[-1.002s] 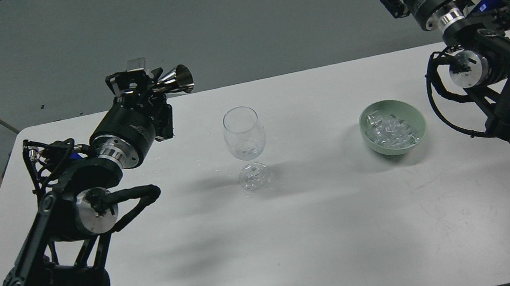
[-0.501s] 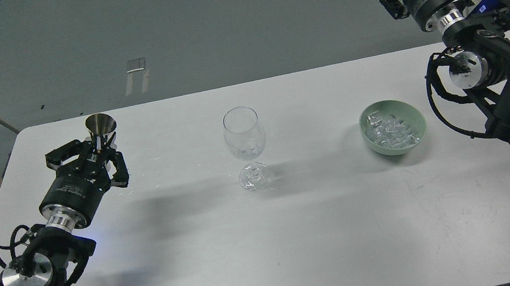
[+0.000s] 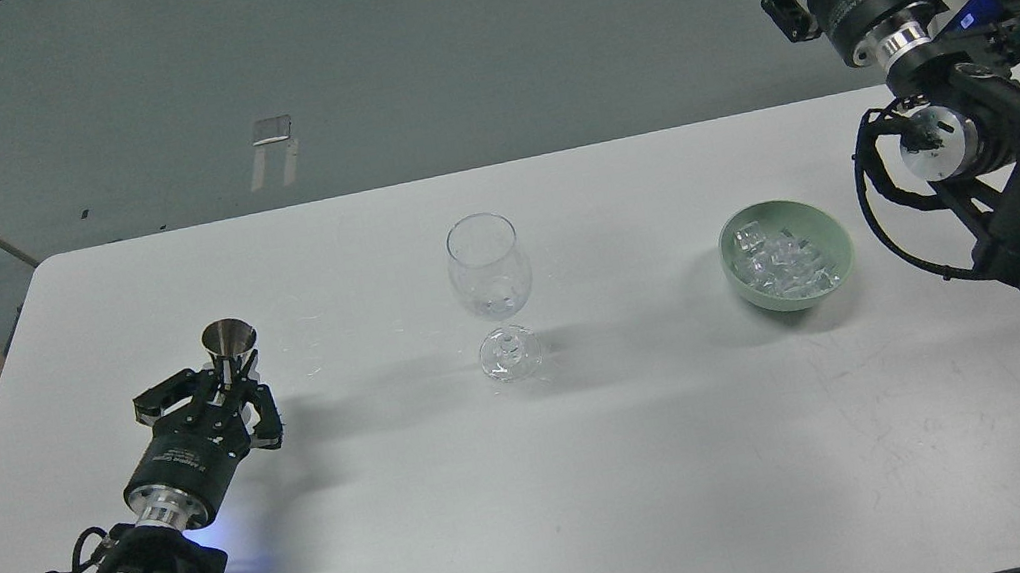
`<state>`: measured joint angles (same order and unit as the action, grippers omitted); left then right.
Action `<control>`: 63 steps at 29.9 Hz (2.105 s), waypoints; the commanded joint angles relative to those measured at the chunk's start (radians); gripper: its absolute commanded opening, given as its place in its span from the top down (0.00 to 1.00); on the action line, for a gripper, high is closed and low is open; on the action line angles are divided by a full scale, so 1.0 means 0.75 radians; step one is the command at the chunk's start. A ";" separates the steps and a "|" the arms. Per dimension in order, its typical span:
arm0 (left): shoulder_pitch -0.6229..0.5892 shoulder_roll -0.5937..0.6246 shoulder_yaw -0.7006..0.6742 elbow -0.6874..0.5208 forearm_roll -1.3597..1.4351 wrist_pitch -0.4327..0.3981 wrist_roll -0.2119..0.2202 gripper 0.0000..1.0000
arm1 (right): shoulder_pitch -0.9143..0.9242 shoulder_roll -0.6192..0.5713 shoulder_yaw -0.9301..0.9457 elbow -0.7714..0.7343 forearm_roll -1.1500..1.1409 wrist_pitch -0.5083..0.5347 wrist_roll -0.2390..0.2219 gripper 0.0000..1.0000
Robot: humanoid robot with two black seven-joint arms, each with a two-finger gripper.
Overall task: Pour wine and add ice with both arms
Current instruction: 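Bring the jigger back and lower it onto the table with the left gripper, then open the left gripper and withdraw the left arm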
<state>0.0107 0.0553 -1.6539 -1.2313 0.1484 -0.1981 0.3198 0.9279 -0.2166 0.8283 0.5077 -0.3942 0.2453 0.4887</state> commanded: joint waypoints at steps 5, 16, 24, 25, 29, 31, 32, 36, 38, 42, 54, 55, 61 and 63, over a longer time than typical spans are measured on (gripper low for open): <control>-0.002 0.006 -0.004 0.007 -0.001 0.000 -0.001 0.58 | -0.002 0.005 0.000 0.000 0.000 -0.002 0.000 0.00; -0.002 0.012 -0.002 0.010 -0.001 0.010 0.003 0.41 | -0.002 -0.002 0.000 0.002 0.000 0.000 0.000 0.00; -0.016 0.026 0.004 0.048 0.005 0.010 0.015 0.19 | -0.010 -0.002 0.002 0.002 0.000 0.000 0.000 0.00; -0.016 0.028 0.004 0.048 0.005 0.010 0.017 0.16 | -0.010 -0.002 0.002 0.002 0.000 0.000 0.000 0.00; -0.006 0.073 0.000 0.048 -0.001 -0.002 0.024 0.03 | -0.010 -0.002 0.004 0.002 0.000 0.000 0.000 0.00; 0.000 0.088 -0.002 0.048 -0.001 -0.012 0.028 0.02 | -0.010 -0.002 0.004 0.002 0.000 0.000 0.000 0.00; 0.002 0.090 -0.004 0.046 -0.003 -0.024 0.036 0.02 | -0.010 -0.004 0.002 0.002 0.000 -0.002 0.000 0.00; 0.047 0.120 -0.030 0.042 -0.004 -0.073 0.060 0.02 | -0.010 -0.006 0.004 0.002 0.000 0.000 0.000 0.00; 0.098 0.127 -0.065 0.028 -0.018 -0.143 0.109 0.02 | -0.010 -0.006 0.004 0.002 0.000 0.000 0.000 0.00; 0.190 0.129 -0.128 0.022 -0.067 -0.294 0.207 0.02 | -0.010 -0.014 0.002 0.008 0.000 0.000 0.000 0.00; 0.313 0.306 -0.306 0.028 -0.059 -0.388 0.225 0.02 | -0.137 -0.302 -0.130 0.318 -0.043 0.010 -0.014 0.00; 0.299 0.351 -0.329 0.032 -0.055 -0.388 0.225 0.02 | -0.143 -0.381 -0.208 0.394 -0.065 0.006 -0.014 0.00; 0.125 0.570 -0.368 0.034 0.065 -0.388 0.092 0.02 | -0.184 -0.682 -0.360 0.693 -0.312 -0.073 -0.011 0.00; 0.029 0.587 -0.370 0.028 0.212 -0.388 0.026 0.02 | -0.214 -0.746 -0.360 0.777 -0.425 -0.098 -0.011 0.00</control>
<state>0.1279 0.4590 -1.9294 -1.2056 0.1749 -0.4891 0.4155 0.7966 -0.6977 0.5678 0.9975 -0.5990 0.2031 0.4797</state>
